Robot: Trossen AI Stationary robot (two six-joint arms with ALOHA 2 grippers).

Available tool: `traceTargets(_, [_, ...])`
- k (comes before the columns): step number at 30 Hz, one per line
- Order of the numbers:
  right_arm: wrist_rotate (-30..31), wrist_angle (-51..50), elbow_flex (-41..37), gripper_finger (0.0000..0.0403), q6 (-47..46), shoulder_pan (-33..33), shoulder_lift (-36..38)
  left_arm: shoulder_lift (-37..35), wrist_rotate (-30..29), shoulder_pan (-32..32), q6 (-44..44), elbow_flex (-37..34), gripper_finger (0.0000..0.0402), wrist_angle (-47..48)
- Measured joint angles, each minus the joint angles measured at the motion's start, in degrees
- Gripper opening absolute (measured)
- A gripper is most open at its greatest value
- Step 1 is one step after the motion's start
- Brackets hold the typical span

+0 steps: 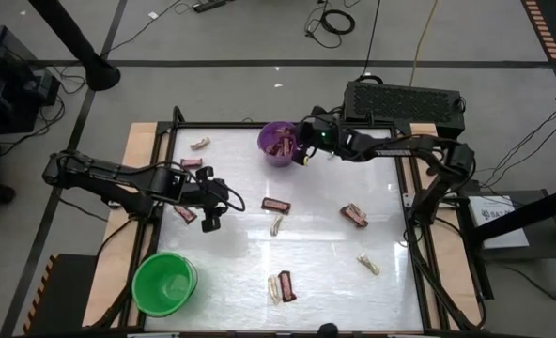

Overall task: Sort candy by brand, put in halloween buckets
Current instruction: Put the brown chocolate into the purple bucket

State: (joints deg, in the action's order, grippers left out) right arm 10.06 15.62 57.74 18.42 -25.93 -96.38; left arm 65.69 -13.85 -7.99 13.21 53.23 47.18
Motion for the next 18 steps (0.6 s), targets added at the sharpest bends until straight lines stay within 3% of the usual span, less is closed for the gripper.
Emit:
traceTargets(7, [0.0,-0.9,0.0,0.0009,-1.3,0.5,0.1,0.0,-0.8,0.0,-0.5,0.0,0.0203,0.3])
traceTargets(18, [0.1,-5.6,0.7,0.0111,-3.4,1.1,1.8,-4.3,-7.3,-1.4,-3.1,0.0,0.0203,-0.2])
